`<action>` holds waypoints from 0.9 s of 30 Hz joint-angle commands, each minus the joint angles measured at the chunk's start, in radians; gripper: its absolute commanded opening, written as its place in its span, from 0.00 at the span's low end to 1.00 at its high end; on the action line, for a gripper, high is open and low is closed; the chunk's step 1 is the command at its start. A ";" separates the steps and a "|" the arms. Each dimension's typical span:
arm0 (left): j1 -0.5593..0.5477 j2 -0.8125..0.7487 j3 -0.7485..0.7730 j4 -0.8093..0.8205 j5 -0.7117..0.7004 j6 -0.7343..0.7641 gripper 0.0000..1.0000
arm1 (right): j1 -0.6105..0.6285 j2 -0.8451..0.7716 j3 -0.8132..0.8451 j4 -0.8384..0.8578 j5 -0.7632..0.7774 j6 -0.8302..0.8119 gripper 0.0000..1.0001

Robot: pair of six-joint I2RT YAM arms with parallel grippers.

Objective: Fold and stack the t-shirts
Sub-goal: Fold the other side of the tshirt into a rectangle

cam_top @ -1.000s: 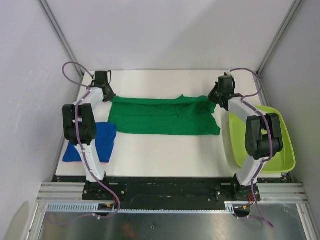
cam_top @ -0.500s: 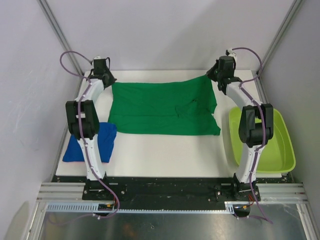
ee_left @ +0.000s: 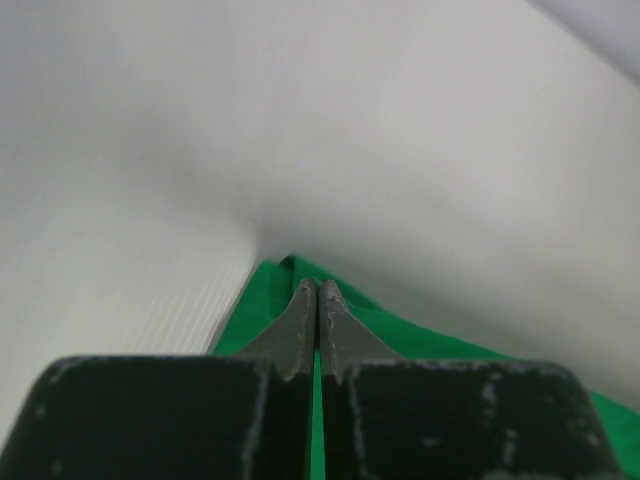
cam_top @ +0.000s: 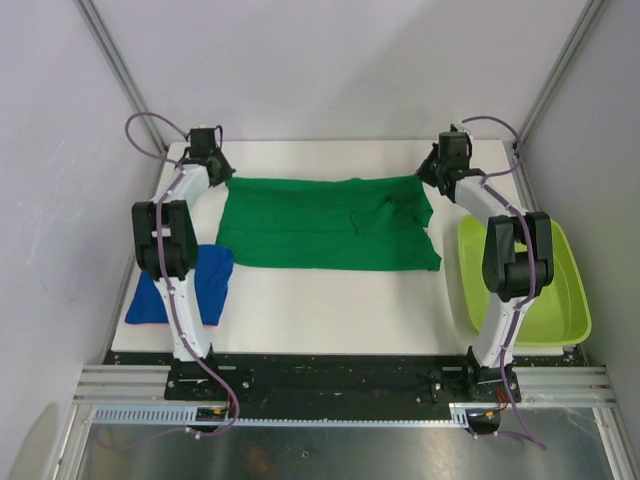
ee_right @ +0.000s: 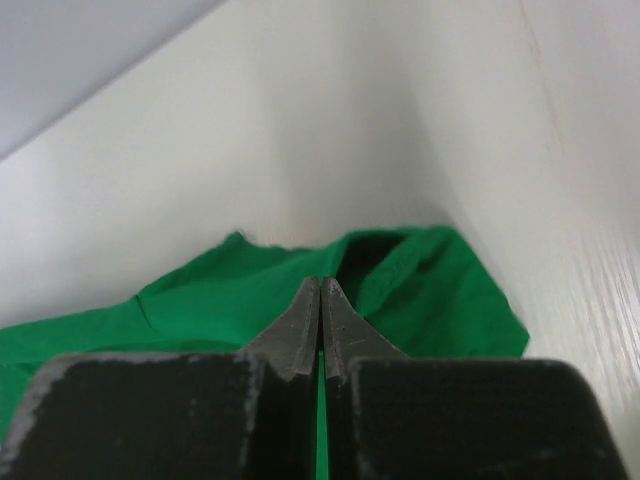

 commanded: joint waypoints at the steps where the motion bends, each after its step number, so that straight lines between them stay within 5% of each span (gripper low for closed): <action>1: 0.012 -0.117 -0.096 0.016 -0.031 0.023 0.02 | 0.013 -0.119 -0.065 -0.031 -0.006 0.010 0.00; 9: 0.016 -0.181 -0.232 0.016 -0.057 0.046 0.03 | 0.045 -0.193 -0.232 -0.020 0.010 0.017 0.00; 27: 0.021 -0.260 -0.331 0.016 -0.057 0.061 0.04 | 0.057 -0.276 -0.279 -0.052 0.038 0.018 0.00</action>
